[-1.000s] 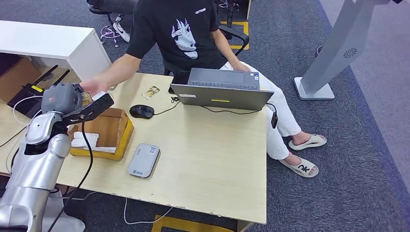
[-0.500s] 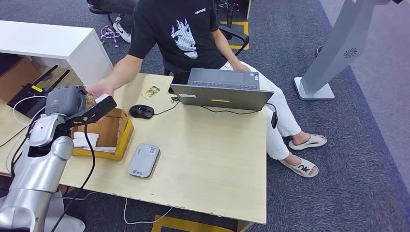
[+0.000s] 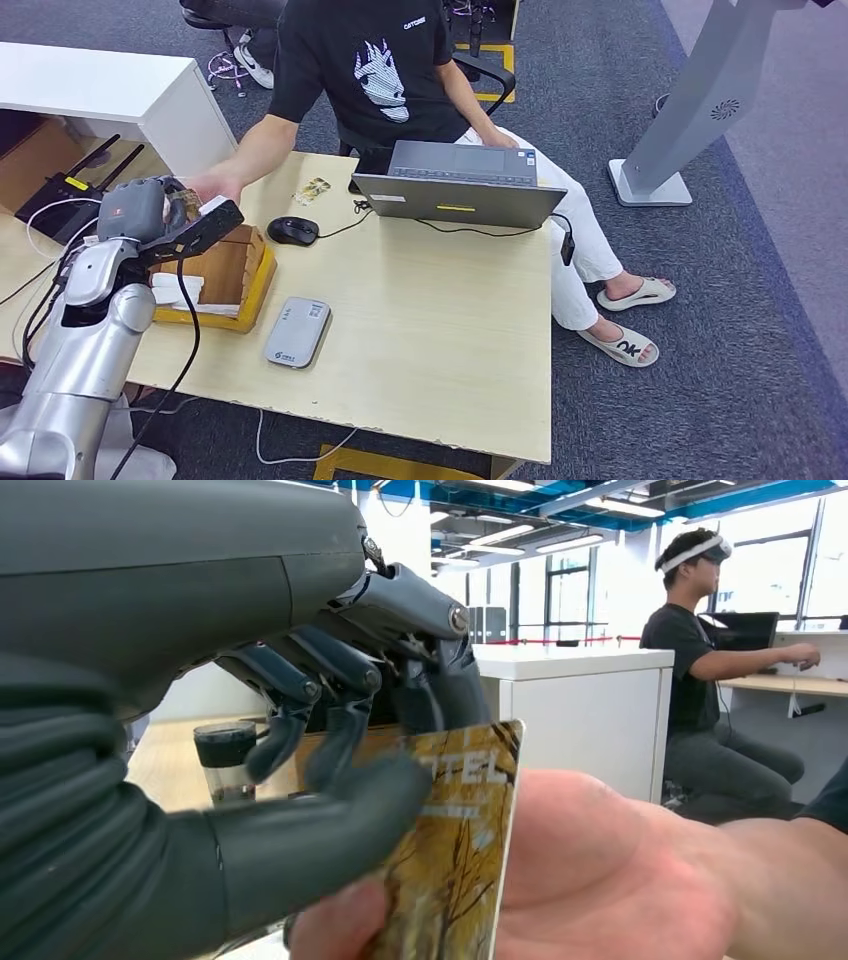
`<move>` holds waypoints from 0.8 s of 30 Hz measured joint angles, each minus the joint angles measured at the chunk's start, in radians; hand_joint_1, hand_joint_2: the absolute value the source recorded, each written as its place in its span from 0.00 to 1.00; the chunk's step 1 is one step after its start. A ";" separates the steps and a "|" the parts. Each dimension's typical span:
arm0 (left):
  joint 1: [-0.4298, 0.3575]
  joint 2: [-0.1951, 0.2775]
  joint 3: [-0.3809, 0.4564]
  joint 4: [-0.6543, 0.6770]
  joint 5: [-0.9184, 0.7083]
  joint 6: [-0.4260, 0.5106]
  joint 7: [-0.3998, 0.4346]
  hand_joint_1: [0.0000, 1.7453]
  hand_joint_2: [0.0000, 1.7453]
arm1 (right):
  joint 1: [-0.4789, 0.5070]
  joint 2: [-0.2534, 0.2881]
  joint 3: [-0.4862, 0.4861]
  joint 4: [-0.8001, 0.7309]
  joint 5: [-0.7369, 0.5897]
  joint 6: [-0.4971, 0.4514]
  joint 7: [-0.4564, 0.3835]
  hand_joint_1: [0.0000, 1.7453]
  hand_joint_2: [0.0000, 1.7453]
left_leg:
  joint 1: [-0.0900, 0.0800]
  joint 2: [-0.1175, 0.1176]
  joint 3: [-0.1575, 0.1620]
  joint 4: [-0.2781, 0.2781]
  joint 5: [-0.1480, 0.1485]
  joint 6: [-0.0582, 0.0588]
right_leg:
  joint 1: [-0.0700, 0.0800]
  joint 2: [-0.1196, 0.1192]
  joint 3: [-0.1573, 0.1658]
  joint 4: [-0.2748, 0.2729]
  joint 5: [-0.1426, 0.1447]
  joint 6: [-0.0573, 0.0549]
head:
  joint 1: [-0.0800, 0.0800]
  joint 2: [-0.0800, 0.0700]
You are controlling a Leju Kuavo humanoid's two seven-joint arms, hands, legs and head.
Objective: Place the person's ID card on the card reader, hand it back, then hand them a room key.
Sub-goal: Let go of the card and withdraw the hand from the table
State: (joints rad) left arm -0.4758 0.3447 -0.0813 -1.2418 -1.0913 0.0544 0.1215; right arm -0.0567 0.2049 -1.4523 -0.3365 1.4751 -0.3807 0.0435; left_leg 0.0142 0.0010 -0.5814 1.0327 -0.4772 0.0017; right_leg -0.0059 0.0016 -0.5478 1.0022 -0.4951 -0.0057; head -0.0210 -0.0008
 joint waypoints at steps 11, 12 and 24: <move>0.063 0.006 0.024 -0.048 0.054 0.043 -0.025 0.00 1.00 | 0.001 0.000 0.000 0.000 -0.002 -0.001 -0.003 0.00 1.00 | 0.000 0.000 0.000 0.000 0.000 0.000 | 0.000 0.000 0.000 0.000 0.000 0.000 | 0.000 0.000; 0.075 0.010 0.032 -0.057 0.063 0.048 -0.031 0.00 1.00 | 0.002 0.000 0.000 0.000 -0.003 -0.001 -0.003 0.00 1.00 | 0.000 0.000 0.000 0.000 0.000 0.000 | 0.000 0.000 0.000 0.000 0.000 0.000 | 0.000 0.000; 0.459 0.032 0.236 -0.322 0.272 0.143 -0.245 0.00 1.00 | 0.012 0.013 -0.024 -0.009 -0.070 -0.002 -0.001 0.00 1.00 | -0.001 0.012 0.003 -0.001 -0.005 -0.001 | -0.001 0.013 -0.001 0.000 -0.002 0.001 | -0.002 0.000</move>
State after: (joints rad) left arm -0.0168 0.3770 0.1544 -1.5638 -0.8197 0.1976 -0.1231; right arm -0.0444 0.2175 -1.4762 -0.3454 1.4052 -0.3822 0.0429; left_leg 0.0135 0.0132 -0.5785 1.0315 -0.4824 0.0006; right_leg -0.0065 0.0149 -0.5486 1.0025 -0.4969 -0.0051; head -0.0225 -0.0008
